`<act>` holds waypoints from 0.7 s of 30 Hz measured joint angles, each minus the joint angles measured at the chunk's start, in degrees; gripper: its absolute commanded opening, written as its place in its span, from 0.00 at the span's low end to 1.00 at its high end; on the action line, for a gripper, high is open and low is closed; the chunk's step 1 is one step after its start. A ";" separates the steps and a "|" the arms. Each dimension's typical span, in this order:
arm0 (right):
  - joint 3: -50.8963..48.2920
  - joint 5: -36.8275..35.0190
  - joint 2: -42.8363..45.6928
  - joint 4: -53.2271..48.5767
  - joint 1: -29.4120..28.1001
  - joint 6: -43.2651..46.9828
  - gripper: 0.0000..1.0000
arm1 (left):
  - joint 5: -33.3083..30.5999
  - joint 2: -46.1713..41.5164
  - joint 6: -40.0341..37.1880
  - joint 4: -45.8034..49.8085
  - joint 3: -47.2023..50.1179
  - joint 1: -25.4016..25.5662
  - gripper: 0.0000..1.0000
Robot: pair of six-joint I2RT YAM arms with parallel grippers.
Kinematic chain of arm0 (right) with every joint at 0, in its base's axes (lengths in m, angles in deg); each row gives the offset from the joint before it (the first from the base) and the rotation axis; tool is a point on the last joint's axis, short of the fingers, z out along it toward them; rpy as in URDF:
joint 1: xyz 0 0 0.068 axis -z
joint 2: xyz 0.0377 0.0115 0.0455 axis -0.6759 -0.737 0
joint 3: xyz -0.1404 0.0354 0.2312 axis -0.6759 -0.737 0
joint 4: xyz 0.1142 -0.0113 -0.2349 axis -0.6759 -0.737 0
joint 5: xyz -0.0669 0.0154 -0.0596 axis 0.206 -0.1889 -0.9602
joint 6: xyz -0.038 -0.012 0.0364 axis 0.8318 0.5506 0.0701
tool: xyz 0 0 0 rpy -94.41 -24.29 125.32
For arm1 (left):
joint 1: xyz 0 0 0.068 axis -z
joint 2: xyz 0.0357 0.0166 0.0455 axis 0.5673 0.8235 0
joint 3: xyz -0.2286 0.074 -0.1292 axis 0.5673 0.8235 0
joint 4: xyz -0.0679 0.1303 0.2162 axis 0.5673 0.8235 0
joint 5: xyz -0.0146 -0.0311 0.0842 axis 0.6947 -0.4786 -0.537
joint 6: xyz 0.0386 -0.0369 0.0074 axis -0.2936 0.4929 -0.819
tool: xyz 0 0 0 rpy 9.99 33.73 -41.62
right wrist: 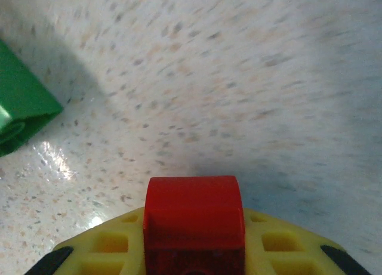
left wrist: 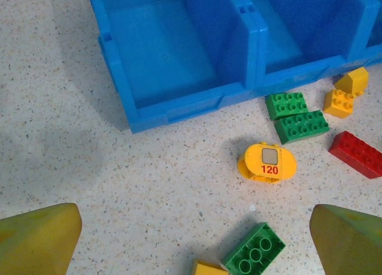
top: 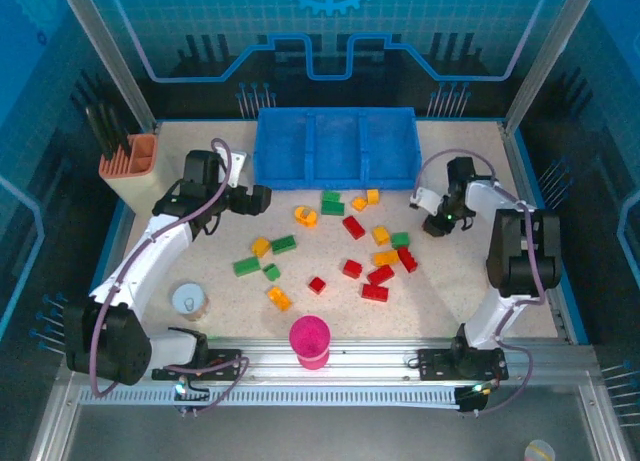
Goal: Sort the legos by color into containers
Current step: Pick up the lego from the middle-right of the table, then place the lego in the container.
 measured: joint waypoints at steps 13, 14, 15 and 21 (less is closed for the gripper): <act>19.02 -4.31 0.61 6.40 -11.19 -8.76 0.24 | 0.39 -0.02 -0.02 0.98 -1.09 0.00 0.99; 19.96 -4.90 -0.96 7.43 -11.78 -9.07 0.24 | 0.42 -0.02 -0.02 1.01 -1.09 0.00 0.99; 21.03 -5.66 -2.95 8.37 -12.41 -9.49 0.24 | 0.42 -0.02 -0.02 1.05 -1.09 0.00 0.99; 27.21 -9.40 -14.05 11.80 -14.45 -11.98 0.24 | 0.42 -0.02 -0.04 1.25 -1.09 0.00 0.99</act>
